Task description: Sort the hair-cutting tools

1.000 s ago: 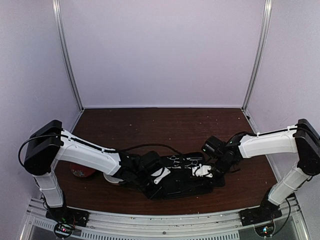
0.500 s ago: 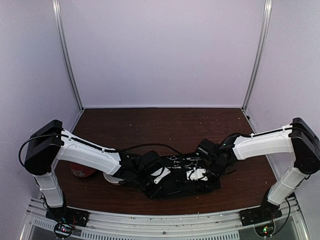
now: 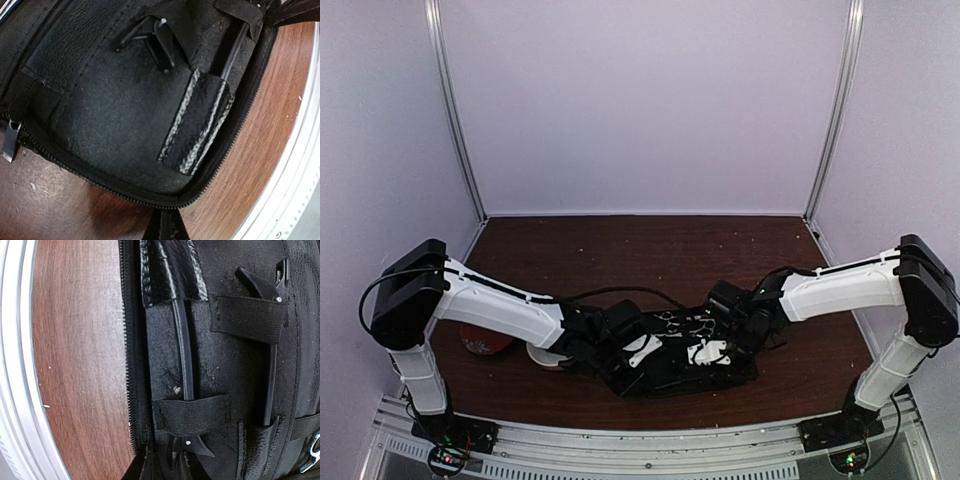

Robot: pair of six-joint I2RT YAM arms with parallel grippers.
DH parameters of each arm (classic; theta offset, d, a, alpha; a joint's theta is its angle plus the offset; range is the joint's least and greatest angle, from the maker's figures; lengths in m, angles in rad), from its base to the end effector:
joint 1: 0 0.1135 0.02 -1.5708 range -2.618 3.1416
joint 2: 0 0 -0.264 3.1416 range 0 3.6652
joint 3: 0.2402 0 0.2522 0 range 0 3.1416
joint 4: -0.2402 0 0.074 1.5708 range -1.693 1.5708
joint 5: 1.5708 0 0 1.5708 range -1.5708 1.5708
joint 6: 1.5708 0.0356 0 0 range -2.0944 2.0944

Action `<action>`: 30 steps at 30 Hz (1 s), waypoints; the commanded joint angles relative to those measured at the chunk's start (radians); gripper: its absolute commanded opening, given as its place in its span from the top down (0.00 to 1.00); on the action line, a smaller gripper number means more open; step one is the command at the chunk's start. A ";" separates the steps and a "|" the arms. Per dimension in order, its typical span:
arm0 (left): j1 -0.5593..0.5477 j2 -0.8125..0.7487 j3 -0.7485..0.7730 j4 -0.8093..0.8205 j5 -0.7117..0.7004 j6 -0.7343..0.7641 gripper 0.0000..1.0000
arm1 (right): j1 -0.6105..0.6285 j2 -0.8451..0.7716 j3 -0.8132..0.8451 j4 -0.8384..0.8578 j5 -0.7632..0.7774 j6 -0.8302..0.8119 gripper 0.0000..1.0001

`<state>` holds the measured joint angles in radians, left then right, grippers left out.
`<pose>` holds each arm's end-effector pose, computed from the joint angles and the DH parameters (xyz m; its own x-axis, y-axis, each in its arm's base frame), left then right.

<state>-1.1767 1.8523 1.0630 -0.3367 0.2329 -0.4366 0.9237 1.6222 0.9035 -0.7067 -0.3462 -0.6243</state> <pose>0.1288 -0.3311 0.1374 -0.7101 0.6361 -0.3018 0.7021 0.6079 -0.3708 0.1550 0.2251 0.1547 -0.0280 -0.9491 -0.3138 -0.9817 -0.0331 0.1877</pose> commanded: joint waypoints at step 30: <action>0.209 -0.082 0.294 -0.222 -0.196 0.091 0.63 | -0.072 -0.373 -0.125 0.021 0.065 -0.059 0.65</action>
<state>-1.0523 1.7176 1.2854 -0.5491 0.0330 -0.3538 0.8570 1.2781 0.8017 -0.7082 -0.3054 -0.6449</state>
